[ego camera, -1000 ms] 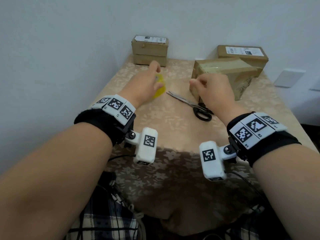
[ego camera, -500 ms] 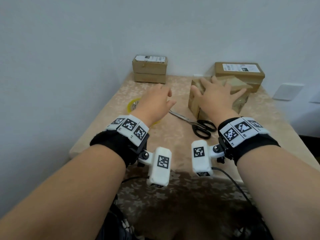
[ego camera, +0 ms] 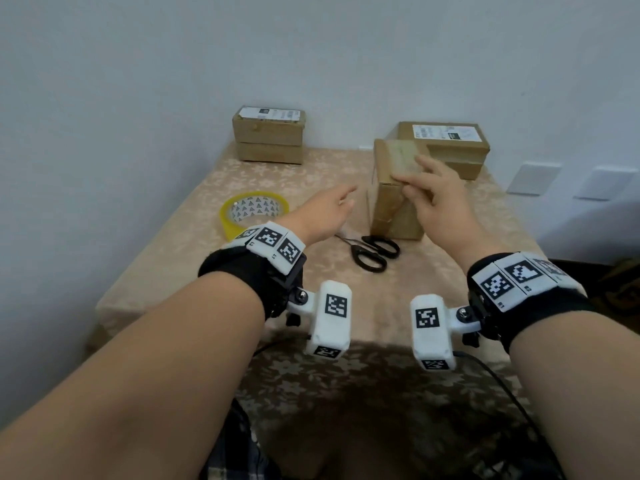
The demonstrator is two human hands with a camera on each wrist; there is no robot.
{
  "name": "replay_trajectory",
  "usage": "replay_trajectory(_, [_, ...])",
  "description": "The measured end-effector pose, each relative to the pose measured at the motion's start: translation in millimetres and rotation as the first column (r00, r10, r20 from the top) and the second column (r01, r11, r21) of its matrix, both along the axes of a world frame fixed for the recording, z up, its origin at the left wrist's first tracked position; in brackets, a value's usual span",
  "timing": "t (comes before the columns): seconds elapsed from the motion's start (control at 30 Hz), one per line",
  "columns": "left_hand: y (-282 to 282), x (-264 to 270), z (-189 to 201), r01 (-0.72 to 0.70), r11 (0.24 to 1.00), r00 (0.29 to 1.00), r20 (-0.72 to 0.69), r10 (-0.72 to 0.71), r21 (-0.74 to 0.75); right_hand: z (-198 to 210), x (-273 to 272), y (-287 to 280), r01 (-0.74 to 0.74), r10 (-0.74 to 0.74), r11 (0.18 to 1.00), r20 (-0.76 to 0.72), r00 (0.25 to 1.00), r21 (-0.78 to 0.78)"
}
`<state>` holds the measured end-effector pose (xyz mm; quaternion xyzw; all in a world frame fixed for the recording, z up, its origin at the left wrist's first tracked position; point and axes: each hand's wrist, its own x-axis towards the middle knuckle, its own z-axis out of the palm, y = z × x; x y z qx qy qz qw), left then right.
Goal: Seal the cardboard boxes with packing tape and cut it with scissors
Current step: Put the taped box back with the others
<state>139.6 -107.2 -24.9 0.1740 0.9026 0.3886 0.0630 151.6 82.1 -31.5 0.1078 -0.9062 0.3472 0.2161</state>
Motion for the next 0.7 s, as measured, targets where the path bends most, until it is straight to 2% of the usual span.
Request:
replay_trajectory(0.1, [20, 4, -3, 0.079, 0.984, 0.990, 0.104, -0.097, 0.161, 5, 9, 1, 0.097, -0.092, 0.995, 0.123, 0.988, -0.032])
replay_trajectory(0.17, [32, 4, -5, 0.116, 0.969, 0.979, 0.138, -0.149, 0.219, 3, 8, -1, 0.174, -0.169, 0.985, 0.188, 0.968, -0.015])
replay_trajectory(0.23, [38, 3, -7, 0.129, 0.966, 0.976, 0.145, -0.163, 0.222, -3, 3, -1, 0.254, -0.246, 0.967, 0.185, 0.951, -0.019])
replay_trajectory(0.37, [36, 6, -5, 0.109, 0.973, 0.981, 0.137, -0.138, 0.203, -8, -2, 2, 0.325, -0.309, 0.934, 0.119, 0.944, -0.147])
replay_trajectory(0.47, [26, 5, 3, 0.000, 0.979, 0.999, 0.037, -0.008, 0.202, -2, -1, 6, 0.267, -0.243, 0.916, 0.117, 0.963, -0.298])
replay_trajectory(0.57, [9, -3, 7, -0.161, 0.951, 0.985, -0.014, 0.170, 0.264, 11, -3, 7, 0.173, -0.107, 0.844, 0.157, 0.982, -0.507])
replay_trajectory(0.63, [-2, -5, 10, -0.223, 0.900, 0.975, 0.067, 0.214, 0.375, 18, -3, 4, 0.125, 0.011, 0.780, 0.213, 0.977, -0.613])
replay_trajectory(0.7, [-9, -3, 15, -0.259, 0.823, 0.960, 0.226, 0.163, 0.505, 21, -4, 0, 0.097, 0.117, 0.685, 0.241, 0.963, -0.722])
